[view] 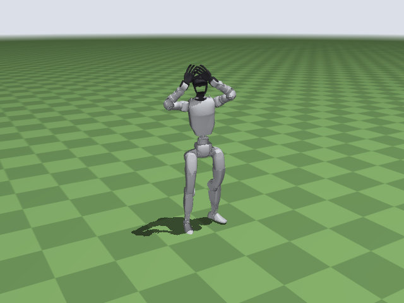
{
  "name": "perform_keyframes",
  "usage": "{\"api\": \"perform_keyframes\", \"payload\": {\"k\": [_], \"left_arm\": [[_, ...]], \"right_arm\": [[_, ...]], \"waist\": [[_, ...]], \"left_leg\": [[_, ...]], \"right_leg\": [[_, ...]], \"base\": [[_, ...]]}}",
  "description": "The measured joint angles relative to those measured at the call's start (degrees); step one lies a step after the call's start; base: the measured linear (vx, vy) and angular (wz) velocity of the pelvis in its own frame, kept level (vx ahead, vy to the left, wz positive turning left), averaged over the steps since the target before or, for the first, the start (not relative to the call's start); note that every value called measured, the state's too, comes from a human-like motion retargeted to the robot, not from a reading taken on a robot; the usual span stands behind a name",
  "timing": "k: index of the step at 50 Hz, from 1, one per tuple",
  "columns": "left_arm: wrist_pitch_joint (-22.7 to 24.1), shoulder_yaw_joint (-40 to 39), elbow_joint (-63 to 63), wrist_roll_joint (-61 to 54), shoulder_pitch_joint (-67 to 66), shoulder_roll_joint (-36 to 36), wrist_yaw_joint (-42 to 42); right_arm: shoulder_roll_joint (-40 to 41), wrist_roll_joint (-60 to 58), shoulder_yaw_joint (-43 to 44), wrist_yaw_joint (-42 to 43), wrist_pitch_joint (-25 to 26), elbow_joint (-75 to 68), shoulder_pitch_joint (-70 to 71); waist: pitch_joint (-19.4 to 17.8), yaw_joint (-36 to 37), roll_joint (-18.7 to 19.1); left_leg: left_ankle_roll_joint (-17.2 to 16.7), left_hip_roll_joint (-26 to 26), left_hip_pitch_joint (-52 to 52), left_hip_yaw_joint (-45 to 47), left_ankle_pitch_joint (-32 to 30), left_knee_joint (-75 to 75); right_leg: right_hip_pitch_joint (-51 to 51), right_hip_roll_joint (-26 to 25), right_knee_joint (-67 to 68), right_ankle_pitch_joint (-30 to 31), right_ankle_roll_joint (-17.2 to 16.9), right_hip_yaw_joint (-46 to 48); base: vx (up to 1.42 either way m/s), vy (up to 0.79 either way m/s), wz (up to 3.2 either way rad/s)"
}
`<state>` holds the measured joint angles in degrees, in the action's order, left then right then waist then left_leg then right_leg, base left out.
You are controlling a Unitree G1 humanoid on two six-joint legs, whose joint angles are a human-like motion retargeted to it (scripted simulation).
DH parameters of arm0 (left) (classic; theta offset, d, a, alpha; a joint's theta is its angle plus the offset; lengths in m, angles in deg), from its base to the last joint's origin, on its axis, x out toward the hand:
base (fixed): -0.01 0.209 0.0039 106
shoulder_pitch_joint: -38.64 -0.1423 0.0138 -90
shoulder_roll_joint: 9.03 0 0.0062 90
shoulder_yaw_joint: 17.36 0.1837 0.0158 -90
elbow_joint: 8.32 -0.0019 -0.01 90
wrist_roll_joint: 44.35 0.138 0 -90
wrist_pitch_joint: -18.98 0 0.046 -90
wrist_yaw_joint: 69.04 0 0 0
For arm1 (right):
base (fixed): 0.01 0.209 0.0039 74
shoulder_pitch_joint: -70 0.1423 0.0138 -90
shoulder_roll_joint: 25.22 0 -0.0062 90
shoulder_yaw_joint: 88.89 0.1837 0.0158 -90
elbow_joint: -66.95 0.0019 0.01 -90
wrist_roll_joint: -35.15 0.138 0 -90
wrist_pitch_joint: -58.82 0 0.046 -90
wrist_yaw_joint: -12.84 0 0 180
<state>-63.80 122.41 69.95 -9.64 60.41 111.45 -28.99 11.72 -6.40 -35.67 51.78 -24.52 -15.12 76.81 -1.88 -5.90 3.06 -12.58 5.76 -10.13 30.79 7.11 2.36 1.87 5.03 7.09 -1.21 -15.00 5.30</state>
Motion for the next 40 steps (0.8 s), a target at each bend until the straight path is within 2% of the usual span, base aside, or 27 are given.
{"api": "perform_keyframes", "payload": {"k": [2,4,5,7,9,11,13,15,17,18,20,23,25,28,30,31,33,35,38,40], "left_arm": [[-0.59,4.57,-17.61,-7.17,6.64,-5.6,-2.87],[-0.33,6.84,-28.44,-13.44,9.16,-8.67,-6.28],[0.05,7.6,-31.18,-15.92,9.49,-9.22,-7.87],[1.67,7.51,-25.94,-16.6,7.05,-6.53,-9.07],[3.15,4.77,-12.06,-14.04,0.74,-0.63,-8.08],[4.42,-1.79,5.88,-9.59,-10.08,5.93,-6.7],[6.72,-11.79,22.99,-6.02,-24.02,11.84,-6.84],[8.98,-22.21,35.86,-5.29,-37.25,16.28,-6.74],[9.47,-27.5,40.41,-3.86,-42.94,17.74,-3.71],[8.89,-28.49,40.62,-2.81,-43.3,18.31,-2.26],[6.4,-28.18,37.71,-0.07,-40.21,19.93,-0.18],[1.74,-13.4,17.23,1.56,-19.0,14.84,0.89],[-0.48,-3.58,0.01,-4.07,-6.33,9.24,-0.29],[-0.1,3.99,-19.96,-15.5,1.6,1.78,-4.84],[1.64,6.34,-24.06,-19.34,1.67,-0.11,-6.23],[2.53,6.2,-22.07,-19.13,0.2,0.14,-5.36],[4.0,3.28,-13.96,-17.01,-5.05,1.77,-2.86],[4.64,-5.22,0.66,-13.71,-17.13,4.46,-1.66],[8.47,-22.49,21.9,-8.88,-38.26,7.19,-4.05],[11.33,-32.76,32.96,-8.27,-52.39,8.67,-5.59]], "right_arm": [[7.01,7.48,-12.32,1.82,2.23,-18.09,13.65],[13.88,14.76,-19.15,0.97,2.08,-32.76,20.53],[17.04,17.71,-21.37,0.16,1.45,-38.77,22.56],[19.99,18.07,-22.82,-1.0,0.29,-41.93,22.77],[19.46,14.58,-23.35,-0.03,-0.31,-35.42,20.72],[15.71,8.24,-20.05,0.74,-0.35,-20.93,14.81],[11.33,2.19,-10.85,-1.03,-2.99,-4.4,4.12],[8.86,2.21,1.39,-4.44,-8.56,10.0,-9.52],[8.82,5.19,8.41,-5.54,-12.84,16.83,-17.52],[8.99,5.52,9.62,-5.51,-13.24,17.94,-18.96],[8.75,4.07,9.24,-5.11,-11.31,17.15,-17.79],[11.31,-1.09,-3.78,-1.31,-3.25,-0.08,0.13],[16.32,1.87,-12.5,1.85,0.68,-16.35,11.78],[25.96,9.11,-19.61,2.11,3.32,-40.49,21.92],[29.54,12.85,-22.05,0.55,2.59,-49.24,24.74],[29.5,13.22,-22.44,0.61,2.04,-49.03,24.76],[27.29,11.92,-21.57,2.12,1.11,-43.37,22.92],[21.18,7.99,-17.23,2.92,0.45,-27.65,15.09],[13.26,2.67,-2.42,-1.31,-5.57,-2.43,-3.35],[12.26,5.0,8.06,-4.69,-11.89,11.08,-17.88]], "waist": [[0.89,-0.22,0.34],[1.57,-0.49,0.79],[1.8,-0.68,0.98],[1.92,-0.94,1.05],[1.6,-1.25,1.24],[0.74,-1.23,1.47],[-0.68,-1.08,1.58],[-2.15,-1.18,1.52],[-2.95,-1.24,1.4],[-2.8,-1.26,1.3],[-1.61,-1.39,1.07],[0.98,-0.8,0.68],[2.59,-0.21,0.5],[4.09,0.73,0.56],[4.53,1.4,0.55],[4.43,1.64,0.39],[3.65,1.97,-0.06],[3.33,2.13,-0.59],[-0.36,2.34,-2.1],[-2.01,2.5,-3.24]], "left_leg": [[-0.21,0.01,-0.05,-0.13,-0.01,-0.15],[-0.38,-0.1,-0.16,-0.07,0.06,-0.3],[-0.46,-0.17,-0.22,0.02,0.11,-0.38],[-0.43,-0.34,-0.36,0.47,0.28,-0.5],[-0.2,-0.51,-0.61,1.03,0.42,-0.44],[0.21,-0.64,-0.96,1.63,0.63,-0.35],[0.74,-0.77,-1.36,2.07,0.95,-0.35],[1.13,-0.85,-1.65,2.26,1.23,-0.35],[1.19,-0.79,-1.68,2.17,1.29,-0.34],[1.18,-0.78,-1.65,2.06,1.27,-0.33],[1.08,-0.77,-1.53,1.66,1.11,-0.26],[0.44,-0.39,-0.98,0.93,0.48,-0.17],[-0.1,0.01,-0.74,0.63,0.15,-0.25],[-0.5,0.47,-0.6,0.29,-0.15,-0.42],[-0.59,0.75,-0.61,0.1,-0.22,-0.56],[-0.53,0.82,-0.63,-0.01,-0.18,-0.65],[-0.26,0.81,-0.84,-0.38,0.02,-0.86],[0.14,0.72,-1.14,-0.91,0.41,-1.28],[1.34,-0.32,-1.62,-1.67,1.2,-1.67],[1.71,-0.73,-1.64,-1.9,1.52,-1.78]], "right_leg": [[-0.22,0.1,0.03,-0.09,0.0,0.22],[-0.42,0.29,0.0,-0.18,0.0,0.17],[-0.49,0.38,-0.01,-0.22,0.0,0.06],[-0.53,0.51,-0.16,-0.2,0.0,-0.47],[-0.51,0.53,-0.29,-0.18,0.0,-1.13],[-0.58,0.46,-0.53,-0.14,0.0,-1.89],[-0.79,0.44,-0.76,-0.18,0.0,-2.55],[-1.0,0.45,-0.91,-0.25,0.0,-2.87],[-1.03,0.41,-0.88,-0.3,0.0,-2.79],[-1.03,0.43,-0.85,-0.28,0.0,-2.66],[-0.96,0.56,-0.57,-0.3,0.0,-2.18],[-0.31,0.4,0.47,-0.46,0.0,-1.13],[-0.14,0.13,0.86,-0.43,0.0,-0.51],[-0.32,-0.19,0.85,-0.25,0.0,0.13],[-0.73,-0.43,0.41,-0.04,0.0,0.44],[-1.02,-0.49,0.09,0.04,0.0,0.53],[-1.75,-0.41,-0.42,0.04,0.0,0.72],[-2.55,-0.17,-0.63,-0.21,0.0,0.91],[-3.11,1.16,0.21,-1.24,0.0,0.91],[-2.79,1.68,1.18,-1.95,0.13,0.84]], "base": [[0.0,0.0,0.0],[0.0,0.0,0.0],[0.0,0.0,0.0],[0.01,0.01,-0.1],[0.02,0.0,-0.25],[0.02,-0.01,-0.29],[0.02,-0.01,-0.24],[0.0,0.0,0.0],[0.0,0.0,0.0],[0.0,0.0,0.0],[0.01,-0.01,0.11],[0.0,-0.04,0.25],[0.0,-0.04,0.19],[0.0,0.0,0.0],[0.0,0.0,0.0],[0.0,0.0,0.0],[0.0,0.0,0.0],[0.0,0.0,0.0],[-0.01,0.05,0.09],[0.0,0.0,0.0]]}}
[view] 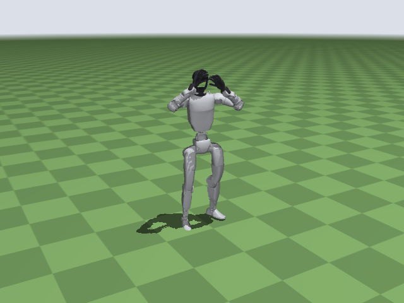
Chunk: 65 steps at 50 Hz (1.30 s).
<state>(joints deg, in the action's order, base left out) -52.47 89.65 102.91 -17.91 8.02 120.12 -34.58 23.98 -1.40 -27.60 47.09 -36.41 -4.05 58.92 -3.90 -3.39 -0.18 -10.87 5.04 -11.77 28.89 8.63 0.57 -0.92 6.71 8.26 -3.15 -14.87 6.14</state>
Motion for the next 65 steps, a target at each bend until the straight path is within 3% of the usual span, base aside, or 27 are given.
{"api": "perform_keyframes", "payload": {"k": [2,5,9,11,13,15,18,20,25,28,30,32,35,37,40,43,45,47,50,52,55,58,61,63,65], "left_arm": [[1.54,-4.44,5.52,-0.29,-8.05,1.87,-0.74],[1.16,-3.59,6.87,-1.57,-9.63,8.91,-2.86],[-2.43,12.05,-8.71,0.0,9.92,13.79,0.0],[-4.58,22.57,-22.51,-1.23,23.93,10.91,2.07],[-6.28,31.21,-38.16,-5.6,36.88,5.64,1.86],[-7.72,35.89,-52.1,-11.76,45.38,-0.23,0.2],[-8.58,36.11,-60.69,-18.03,49.2,-5.84,-0.21],[-7.89,33.5,-56.09,-17.84,47.01,-6.51,1.36],[-2.51,15.01,-19.04,-7.99,20.4,-4.32,2.72],[2.13,3.48,-1.31,-7.01,4.41,-6.43,-2.24],[2.53,0.98,3.58,-6.36,2.21,-7.95,-3.37],[-0.39,2.63,1.33,-4.58,8.45,-8.56,-2.32],[-5.5,9.47,-14.41,-2.26,25.08,-13.5,2.9],[-7.48,14.1,-28.06,-7.71,35.12,-17.06,4.86],[-7.09,19.74,-47.74,-24.88,45.98,-21.7,4.6],[-6.72,22.23,-56.05,-34.42,48.03,-23.26,3.41],[-5.74,22.05,-51.98,-32.81,44.51,-21.5,3.39],[-4.73,17.59,-38.41,-26.75,34.32,-17.53,2.52],[-1.98,5.61,-14.32,-15.93,16.01,-12.93,-2.58],[-0.43,-0.43,-1.72,-12.78,5.88,-11.4,-5.35],[-0.25,-1.44,5.38,-9.26,2.88,-10.8,-4.96],[-3.66,5.22,-5.56,-6.83,16.33,-10.74,-0.08],[-6.16,16.33,-34.69,-12.64,35.15,-16.67,9.26],[-7.19,23.13,-56.67,-22.27,46.17,-20.84,10.52],[-7.58,28.95,-75.16,-29.78,53.62,-24.19,7.38]], "right_arm": [[0.37,2.16,3.22,-1.81,-3.7,6.49,-6.97],[-0.76,1.24,-1.88,-2.94,-3.0,7.35,-3.89],[2.83,-5.37,-23.43,0.95,4.42,-13.15,21.81],[7.54,-5.4,-32.1,3.05,7.9,-28.65,32.19],[13.24,-1.38,-35.49,3.6,10.36,-45.04,37.55],[18.02,7.34,-34.46,2.09,11.28,-57.95,39.08],[20.38,19.65,-24.98,3.41,10.12,-61.46,36.22],[17.68,18.85,-18.73,6.43,9.32,-52.49,31.38],[3.61,-0.82,-4.56,0.72,4.17,-11.87,8.86],[4.19,-0.79,2.7,-2.43,-0.27,-1.86,1.95],[4.66,-2.46,2.74,-0.85,1.09,-3.14,5.25],[4.94,-6.17,-3.55,2.48,6.82,-12.15,15.67],[9.4,-3.36,-17.51,7.92,13.49,-33.03,33.51],[12.78,4.5,-21.76,6.88,14.04,-45.09,39.59],[15.83,16.74,-23.73,5.13,13.36,-57.42,43.98],[15.29,22.62,-19.91,7.93,11.44,-53.81,40.25],[12.07,18.22,-16.37,9.22,11.79,-43.26,33.32],[8.54,8.69,-10.56,7.41,12.04,-28.14,21.71],[3.03,-3.57,0.33,-0.2,6.78,-6.23,4.06],[2.66,-3.59,5.8,-5.14,3.78,3.32,-4.6],[2.88,-3.46,7.41,-4.86,3.82,6.17,-6.07],[3.71,-7.57,-0.72,3.02,10.24,-8.78,8.57],[11.36,-0.78,-15.21,11.77,15.68,-38.2,26.05],[17.88,10.24,-21.48,11.21,14.43,-58.3,33.81],[21.83,22.26,-25.29,7.99,9.96,-71.35,37.72]], "waist": [[-0.2,1.06,-1.2],[2.18,3.8,-2.9],[6.6,7.89,-2.98],[7.67,9.88,-2.98],[7.74,11.23,-3.73],[7.31,11.79,-4.73],[5.4,11.83,-5.97],[3.55,11.9,-6.81],[-0.49,14.93,-8.98],[-0.96,17.54,-10.76],[0.13,18.64,-12.01],[1.85,18.75,-12.66],[3.55,18.38,-12.4],[4.11,18.38,-12.18],[3.97,19.15,-11.92],[3.36,20.86,-11.39],[2.79,22.04,-11.27],[3.07,22.56,-11.09],[1.04,23.73,-10.5],[0.36,23.66,-10.01],[1.24,22.69,-9.63],[3.32,20.79,-9.79],[5.89,18.63,-9.74],[6.39,17.61,-9.82],[6.41,16.95,-9.8]], "left_leg": [[-0.06,-0.11,0.38,0.17,-0.01,0.16],[-0.42,0.04,1.12,0.67,-0.43,0.73],[-1.47,1.96,2.75,0.69,-1.71,1.48],[-1.86,2.99,3.44,-0.17,-2.11,1.41],[-1.94,3.61,4.15,-1.7,-2.22,1.02],[-1.75,3.68,4.94,-3.76,-2.12,0.45],[-1.34,2.81,6.05,-7.43,-1.84,-0.45],[-1.08,1.76,6.52,-9.85,-1.77,-0.7],[-0.29,-0.89,6.67,-13.72,-2.15,0.53],[-0.33,-1.53,6.99,-14.39,-2.42,1.43],[-0.55,-1.86,7.41,-14.97,-2.65,1.83],[-0.81,-2.08,8.11,-16.01,-3.08,2.16],[-1.23,-2.28,8.91,-18.24,-3.7,2.47],[-1.33,-2.31,8.89,-19.68,-4.07,2.92],[-0.99,-2.38,8.27,-21.29,-4.45,3.78],[-0.43,-2.61,7.31,-21.76,-4.12,3.86],[0.0,-2.92,6.41,-21.51,-3.64,3.61],[0.33,-3.29,5.76,-20.99,-2.92,2.94],[0.56,-3.89,4.71,-19.89,-1.89,2.05],[0.52,-4.11,4.37,-19.16,-1.43,1.6],[0.24,-4.18,4.2,-18.24,-1.14,1.37],[-0.09,-4.1,4.26,-17.41,-1.25,1.6],[-0.28,-4.0,4.24,-16.84,-1.46,1.85],[-0.32,-3.97,4.03,-16.47,-1.63,2.11],[-0.46,-3.92,3.85,-16.11,-1.69,2.17]], "right_leg": [[0.97,0.08,0.83,-0.38,0.06,-0.19],[2.29,-0.29,0.99,-0.17,-0.13,-0.39],[2.9,-2.65,-1.62,1.74,-0.13,0.64],[2.22,-3.7,-3.35,2.68,-0.13,1.91],[1.26,-4.13,-4.7,3.19,-0.13,3.53],[0.28,-3.87,-5.47,3.23,-0.13,5.41],[-0.97,-2.35,-5.28,2.54,-0.13,8.47],[-1.59,-0.89,-4.37,1.75,-0.13,10.46],[-1.45,2.44,-0.84,-0.52,0.25,13.38],[-0.87,3.05,-0.43,-0.88,0.83,13.85],[-0.83,3.29,-0.92,-0.71,0.94,14.43],[-0.92,3.44,-1.61,-0.35,1.06,15.6],[-1.68,3.58,-2.28,0.06,1.04,18.13],[-2.27,3.65,-2.03,-0.07,1.25,19.77],[-2.97,3.92,-0.95,-0.6,1.69,21.52],[-3.59,4.37,0.13,-1.05,1.84,21.8],[-4.05,4.85,0.89,-1.39,1.97,21.29],[-4.39,5.35,1.43,-1.66,2.22,20.42],[-4.87,6.08,2.07,-2.27,2.64,18.92],[-4.98,6.31,2.1,-2.4,2.99,18.06],[-5.01,6.26,1.51,-2.12,3.11,17.19],[-4.53,6.13,1.28,-1.74,2.64,16.59],[-4.29,5.97,1.0,-1.3,1.86,16.36],[-4.23,5.92,0.95,-1.19,1.5,16.24],[-4.19,5.88,0.99,-1.12,1.19,16.05]], "base": [[0.0,0.0,0.0],[-0.01,-0.03,-0.04],[-0.04,-0.12,0.05],[-0.06,-0.1,0.41],[-0.06,-0.03,0.67],[-0.06,0.05,0.88],[-0.05,0.13,1.04],[-0.04,0.17,1.05],[-0.02,0.14,0.69],[0.0,0.06,0.24],[0.02,0.06,0.31],[0.03,0.05,0.52],[0.03,0.05,0.72],[0.03,0.04,0.7],[0.05,0.04,0.48],[0.06,0.05,0.1],[0.07,0.06,-0.17],[0.07,0.07,-0.31],[0.06,0.07,-0.37],[0.05,0.07,-0.34],[0.04,0.05,-0.27],[0.02,0.03,-0.21],[0.0,0.0,0.0],[0.0,0.0,0.0],[0.0,0.0,0.0]]}}
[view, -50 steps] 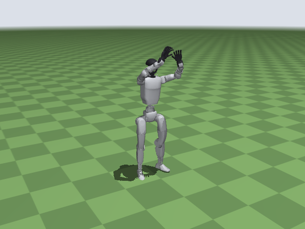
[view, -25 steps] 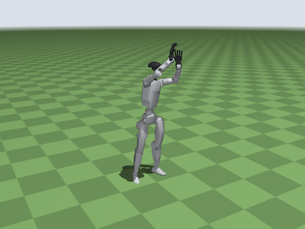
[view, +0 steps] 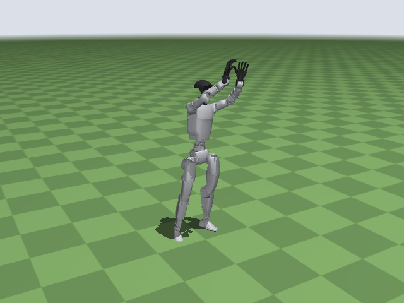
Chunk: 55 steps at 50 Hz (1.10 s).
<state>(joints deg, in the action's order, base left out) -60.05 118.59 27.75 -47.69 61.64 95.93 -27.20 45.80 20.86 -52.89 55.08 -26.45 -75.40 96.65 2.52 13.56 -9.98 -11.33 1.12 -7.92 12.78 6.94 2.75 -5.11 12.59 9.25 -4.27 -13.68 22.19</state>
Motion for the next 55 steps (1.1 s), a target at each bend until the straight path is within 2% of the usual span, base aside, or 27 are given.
{"api": "perform_keyframes", "payload": {"k": [2,4,7,10,11,12,13,14,15,17,20,23,25,26,28,30,33,35,37,40,42,45,48,50,52,53,55], "left_arm": [[0.25,4.12,-6.7,-1.81,2.0,-0.47,-1.79],[1.23,3.43,-1.02,0.88,-0.19,2.04,-0.21],[2.36,-7.92,25.33,8.89,-13.71,9.26,2.9],[5.6,-23.75,54.08,16.52,-32.19,12.75,-0.87],[17.38,-27.22,68.66,-26.42,-40.26,3.94,-18.91],[22.06,-31.18,77.66,-40.04,-46.54,1.47,-26.35],[12.56,-36.12,75.51,5.02,-49.26,11.69,-12.58],[9.06,-37.38,75.43,21.36,-50.02,15.51,-7.59],[8.55,-36.8,76.39,23.32,-49.81,16.14,-7.0],[5.14,-31.0,69.99,27.14,-41.1,17.79,-4.45],[1.23,-16.85,46.14,24.87,-21.75,16.49,0.19],[0.07,-0.11,16.89,17.33,-3.91,12.69,0.43],[0.25,9.96,1.84,14.56,3.2,10.69,-1.41],[0.11,13.06,-0.91,14.44,4.02,10.86,-1.89],[-0.02,15.82,-1.68,15.62,4.21,12.2,-1.44],[-0.55,11.61,7.47,18.9,-0.33,16.26,0.57],[-0.59,-4.49,31.4,26.59,-14.15,21.43,-0.46],[1.79,-16.77,47.35,29.31,-27.57,23.25,-4.09],[4.57,-26.24,60.06,30.32,-40.54,23.36,-7.46],[5.73,-28.78,67.7,32.97,-47.01,23.55,-8.55],[3.85,-24.78,64.59,35.07,-41.67,23.68,-8.37],[-0.73,-10.91,43.33,34.71,-21.51,20.19,-4.35],[-3.25,1.88,14.76,25.5,-5.13,15.81,-1.26],[-2.55,10.7,-0.19,18.84,1.78,14.4,-2.54],[-1.08,17.64,-5.11,16.95,4.57,15.74,-4.68],[-0.71,19.47,-3.96,17.84,4.9,17.3,-4.84],[-1.0,17.99,5.02,22.18,3.41,22.07,-3.01]], "right_arm": [[-0.22,5.57,-0.89,-0.14,-3.14,-0.53,0.23],[-3.93,2.57,0.5,2.7,-3.36,8.9,-1.87],[-11.78,-10.79,9.53,3.42,-1.04,35.39,-12.91],[-18.7,-23.17,22.81,-2.33,-2.86,58.06,-27.85],[-18.0,-23.91,25.47,-3.04,-2.34,61.67,-32.09],[-17.79,-24.23,28.4,-3.98,-3.14,65.1,-35.98],[-18.6,-23.7,31.89,-5.39,-6.58,68.17,-39.18],[-18.9,-23.43,32.95,-5.68,-7.51,68.65,-39.97],[-18.95,-23.29,32.8,-5.4,-7.19,67.85,-39.57],[-18.98,-23.62,25.86,-2.43,-3.59,58.05,-29.55],[-13.28,-21.99,7.98,3.5,2.99,31.56,-9.7],[-6.46,-12.86,-5.14,3.2,2.12,6.06,2.54],[-4.14,-8.38,-11.24,2.08,0.92,-4.04,6.39],[-4.07,-7.53,-11.97,2.14,0.77,-4.64,6.57],[-5.34,-7.95,-10.98,3.3,0.81,-1.55,6.04],[-8.87,-12.32,-5.56,5.25,2.02,9.88,1.7],[-19.09,-20.36,4.56,2.49,0.83,37.03,-9.31],[-24.73,-26.32,14.92,-2.22,-1.86,53.89,-21.13],[-27.42,-26.64,26.18,-5.36,-6.33,67.55,-34.83],[-29.42,-26.81,32.82,-4.76,-8.68,74.57,-43.0],[-30.64,-27.98,31.43,-3.4,-6.01,70.72,-39.8],[-29.83,-29.58,16.91,-0.76,0.88,50.7,-21.27],[-21.75,-18.11,-0.44,0.15,1.73,26.26,-4.42],[-16.96,-9.93,-8.4,-1.84,0.36,13.58,1.15],[-15.91,-6.09,-12.88,-2.98,-1.71,9.28,2.64],[-16.84,-6.11,-14.25,-2.8,-2.26,10.24,2.61],[-21.3,-8.77,-14.37,-0.79,-2.22,17.98,1.37]], "waist": [[-0.33,-0.27,0.28],[-1.21,-0.27,0.6],[-2.23,-0.61,1.29],[-5.94,-0.16,1.63],[-7.11,0.33,1.49],[-7.9,0.23,1.63],[-7.93,-1.03,2.31],[-7.65,-1.75,2.58],[-7.2,-2.19,2.66],[-6.16,-3.61,2.78],[-3.18,-5.97,3.58],[-2.34,-6.25,3.79],[-2.3,-6.29,3.76],[-2.28,-6.31,3.88],[-2.63,-6.35,4.0],[-2.6,-6.72,3.98],[-5.28,-5.62,3.92],[-6.77,-5.04,4.08],[-7.8,-5.11,4.42],[-7.64,-6.4,5.14],[-6.14,-7.84,5.36],[-3.72,-10.1,5.34],[-1.93,-12.36,6.56],[-1.31,-13.44,7.28],[-1.37,-14.18,7.73],[-1.57,-14.45,7.91],[-2.67,-14.86,8.25]], "left_leg": [[-0.03,0.02,-0.09,0.43,0.06,-0.13],[0.11,-0.01,-0.27,0.99,0.23,-0.27],[0.43,-0.08,-0.82,2.0,0.77,-0.59],[0.68,-0.28,-1.77,3.15,1.39,-0.65],[0.49,-0.33,-2.22,3.65,1.43,-0.34],[0.38,-0.33,-2.51,3.99,1.55,-0.27],[0.41,-0.24,-2.48,4.01,1.81,-0.65],[0.29,-0.14,-2.43,4.09,1.91,-0.79],[0.08,-0.05,-2.36,4.21,1.92,-0.8],[-0.4,0.0,-2.08,4.18,1.65,-0.59],[-1.07,0.08,-1.54,3.92,1.12,-0.37],[-1.34,-0.04,-1.29,3.77,0.53,0.07],[-1.36,-0.1,-1.27,3.78,0.32,0.18],[-1.31,-0.08,-1.26,3.84,0.33,0.1],[-1.15,-0.05,-1.36,4.02,0.43,-0.09],[-0.9,0.02,-1.54,4.22,0.72,-0.42],[-0.37,0.0,-2.46,4.63,1.25,-0.62],[0.11,0.03,-2.9,4.65,1.65,-0.82],[0.31,0.11,-3.2,4.44,1.9,-0.92],[0.27,0.29,-3.18,4.01,1.9,-0.84],[0.03,0.38,-2.96,3.84,1.62,-0.64],[-0.62,0.44,-2.43,4.04,1.03,-0.36],[-1.2,0.54,-2.07,4.95,0.56,-0.28],[-1.29,0.59,-1.89,5.8,0.35,-0.29],[-1.29,0.68,-1.85,6.76,0.31,-0.44],[-1.31,0.81,-1.85,7.28,0.31,-0.53],[-1.39,1.1,-2.04,8.32,0.37,-0.72]], "right_leg": [[0.18,-0.01,0.13,0.1,-0.19,-0.43],[0.41,0.04,0.41,0.1,-0.12,-1.12],[0.67,0.12,0.98,-0.07,0.22,-2.52],[0.72,0.22,1.58,-0.62,0.65,-4.08],[0.74,0.16,1.63,-0.77,0.72,-4.56],[0.7,0.11,1.66,-0.86,0.83,-4.92],[0.55,0.07,1.66,-0.81,1.0,-5.05],[0.49,-0.04,1.47,-0.67,1.06,-5.12],[0.46,-0.17,1.19,-0.5,1.06,-5.15],[0.72,-0.21,1.16,-0.33,0.85,-4.9],[0.89,-0.26,0.77,0.15,0.24,-4.21],[1.0,-0.13,0.51,0.31,-0.37,-3.55],[1.04,-0.06,0.5,0.31,-0.58,-3.4],[1.06,-0.06,0.53,0.31,-0.57,-3.47],[1.09,-0.07,0.7,0.25,-0.45,-3.75],[1.07,-0.1,1.01,0.15,-0.23,-4.18],[0.65,-0.07,1.62,-0.31,0.0,-4.9],[0.39,-0.08,1.98,-0.61,0.27,-5.2],[0.08,-0.14,2.21,-0.84,0.47,-5.19],[-0.11,-0.29,2.19,-0.85,0.63,-4.77],[0.04,-0.37,2.12,-0.71,0.65,-4.49],[0.65,-0.43,1.98,-0.43,0.26,-4.39],[1.08,-0.7,1.13,0.07,-0.46,-4.9],[1.39,-0.91,0.46,0.43,-0.88,-5.54],[1.62,-1.16,-0.13,0.73,-1.24,-6.37],[1.75,-1.38,-0.38,0.87,-1.3,-6.84],[1.91,-1.83,-0.71,1.06,-1.32,-7.84]], "base": [[-0.01,0.02,-0.2],[-0.01,0.02,-0.27],[-0.01,0.03,-0.35],[-0.02,0.03,-0.39],[-0.03,0.03,-0.4],[-0.02,0.02,-0.26],[0.0,0.0,0.0],[0.0,0.0,0.0],[0.0,0.0,0.0],[0.0,0.0,0.0],[0.0,0.0,0.0],[0.0,0.0,0.0],[0.0,0.0,0.0],[0.0,0.0,0.0],[0.0,0.0,0.0],[0.0,0.0,0.0],[0.0,0.0,0.0],[0.0,0.0,0.0],[0.0,0.0,0.0],[0.0,0.0,0.0],[0.0,0.0,0.0],[0.0,0.0,0.0],[-0.02,-0.02,-0.18],[-0.03,-0.04,-0.37],[-0.03,-0.05,-0.43],[-0.03,-0.07,-0.46],[-0.03,-0.07,-0.47]]}}
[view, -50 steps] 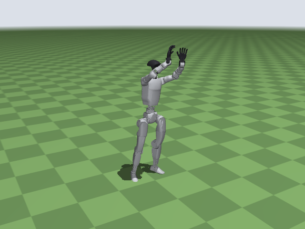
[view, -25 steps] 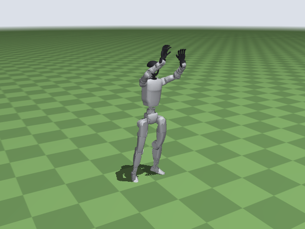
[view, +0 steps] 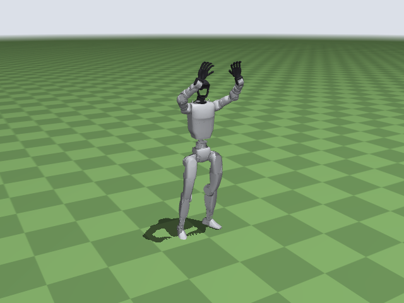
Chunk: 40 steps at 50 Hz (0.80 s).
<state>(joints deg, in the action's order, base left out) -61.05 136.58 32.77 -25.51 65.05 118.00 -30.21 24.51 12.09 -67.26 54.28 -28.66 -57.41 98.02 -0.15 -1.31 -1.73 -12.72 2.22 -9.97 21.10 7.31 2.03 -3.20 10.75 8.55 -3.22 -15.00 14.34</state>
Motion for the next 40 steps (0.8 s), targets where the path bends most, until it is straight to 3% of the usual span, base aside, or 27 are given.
{"api": "perform_keyframes", "payload": {"k": [2,5,8,10,13,17,20,23,25,27,30,34,37,40], "left_arm": [[-1.39,-9.74,17.36,5.31,-8.02,5.81,1.79],[0.51,-31.15,45.05,9.76,-29.55,11.21,-1.23],[5.89,-47.01,65.06,9.01,-49.67,10.49,-7.68],[6.93,-46.86,70.77,8.8,-51.98,8.48,-9.01],[3.96,-37.32,67.98,9.89,-41.68,5.74,-8.31],[0.05,-18.41,41.99,8.14,-16.71,-3.81,-4.01],[-1.36,-6.02,18.44,3.24,-1.92,-11.18,-5.72],[-2.07,0.05,4.43,-0.81,2.55,-16.23,-5.84],[-2.06,-2.39,3.69,-1.76,1.09,-17.63,-3.77],[-1.97,-10.3,13.22,1.61,-4.66,-15.93,-1.38],[-0.81,-26.06,38.6,9.96,-21.31,-9.77,-1.55],[4.93,-43.69,66.01,11.7,-45.13,-3.01,-4.64],[4.92,-45.46,71.47,11.92,-46.53,-0.35,-4.98],[-0.28,-37.79,63.2,15.03,-32.65,1.76,-1.83]], "right_arm": [[-6.96,-4.8,5.92,1.33,1.17,14.67,-5.55],[-14.35,-11.62,25.97,-1.4,0.16,35.64,-23.61],[-12.14,-12.42,48.4,-6.13,-5.31,50.22,-44.71],[-9.19,-12.99,51.64,-6.94,-6.23,54.32,-48.13],[-6.48,-17.78,45.21,-5.49,-1.39,51.92,-41.29],[0.38,-17.04,26.1,0.35,4.74,27.91,-19.52],[7.58,-7.37,15.19,1.68,5.17,6.35,-8.19],[10.83,0.35,11.15,1.22,3.99,-4.46,-6.05],[9.94,3.1,11.93,2.33,3.18,-3.39,-7.72],[5.88,1.49,17.02,4.18,2.57,6.39,-13.03],[-0.91,-7.04,32.61,1.79,1.1,29.18,-28.48],[-1.11,-12.64,53.34,-5.22,-5.45,52.75,-49.08],[-0.82,-15.09,54.33,-5.5,-4.72,58.54,-49.41],[-2.2,-19.21,44.74,-3.7,1.42,52.33,-35.76]], "waist": [[-1.89,-0.14,0.56],[-5.29,-0.51,1.44],[-7.73,-1.91,1.88],[-7.89,-3.07,2.32],[-5.38,-4.84,3.11],[-2.58,-6.2,4.11],[-2.76,-6.88,4.46],[-3.03,-7.44,4.52],[-3.62,-7.77,4.52],[-4.68,-7.87,4.81],[-6.49,-8.42,5.71],[-8.58,-9.91,6.15],[-7.34,-9.69,6.08],[-4.55,-8.97,6.66]], "left_leg": [[0.08,0.18,-0.54,0.96,0.25,-0.24],[0.63,0.17,-1.46,2.17,0.94,-0.81],[1.08,0.36,-2.0,3.22,1.68,-1.56],[1.48,0.5,-2.0,3.83,1.93,-1.91],[1.78,0.67,-1.65,4.57,1.97,-2.24],[1.01,1.47,-1.31,5.94,1.58,-2.28],[0.59,2.04,-1.78,7.03,1.41,-2.26],[0.73,2.33,-2.27,7.84,1.54,-2.64],[0.98,2.33,-2.63,8.31,1.73,-2.95],[1.31,2.25,-3.16,8.78,2.02,-3.19],[1.87,2.13,-3.87,9.61,2.55,-3.42],[2.45,2.25,-4.4,11.35,3.01,-3.47],[2.52,2.65,-4.57,12.87,2.93,-3.34],[1.82,3.41,-4.47,14.11,2.43,-3.07]], "right_leg": [[-0.09,-0.3,-0.03,0.02,0.0,-1.06],[-0.25,-0.38,0.46,-0.28,0.0,-2.73],[-0.08,-0.65,1.1,-0.67,0.21,-4.25],[0.21,-0.86,1.17,-0.63,0.34,-5.03],[0.87,-1.08,1.12,-0.35,0.23,-5.81],[1.4,-2.17,0.13,0.39,0.0,-6.62],[0.97,-3.0,-0.91,0.78,0.0,-7.27],[0.48,-3.4,-1.56,0.94,0.0,-8.05],[0.25,-3.43,-1.61,0.88,0.0,-8.66],[0.1,-3.38,-1.21,0.59,0.0,-9.38],[0.26,-3.38,-0.35,0.02,0.0,-10.65],[1.04,-3.92,0.23,-0.29,0.04,-12.64],[1.54,-4.74,-0.27,0.14,0.0,-13.91],[2.01,-5.86,-1.03,0.88,0.0,-14.59]], "base": [[-0.03,-0.06,-0.46],[-0.02,-0.04,-0.42],[-0.01,-0.05,-0.38],[0.0,-0.05,-0.33],[0.01,-0.04,-0.26],[0.01,-0.07,-0.27],[0.01,-0.07,-0.29],[0.02,-0.05,-0.27],[0.03,-0.03,-0.25],[0.04,-0.02,-0.26],[0.05,-0.02,-0.31],[0.06,-0.05,-0.43],[0.07,-0.08,-0.46],[0.07,-0.1,-0.32]]}}
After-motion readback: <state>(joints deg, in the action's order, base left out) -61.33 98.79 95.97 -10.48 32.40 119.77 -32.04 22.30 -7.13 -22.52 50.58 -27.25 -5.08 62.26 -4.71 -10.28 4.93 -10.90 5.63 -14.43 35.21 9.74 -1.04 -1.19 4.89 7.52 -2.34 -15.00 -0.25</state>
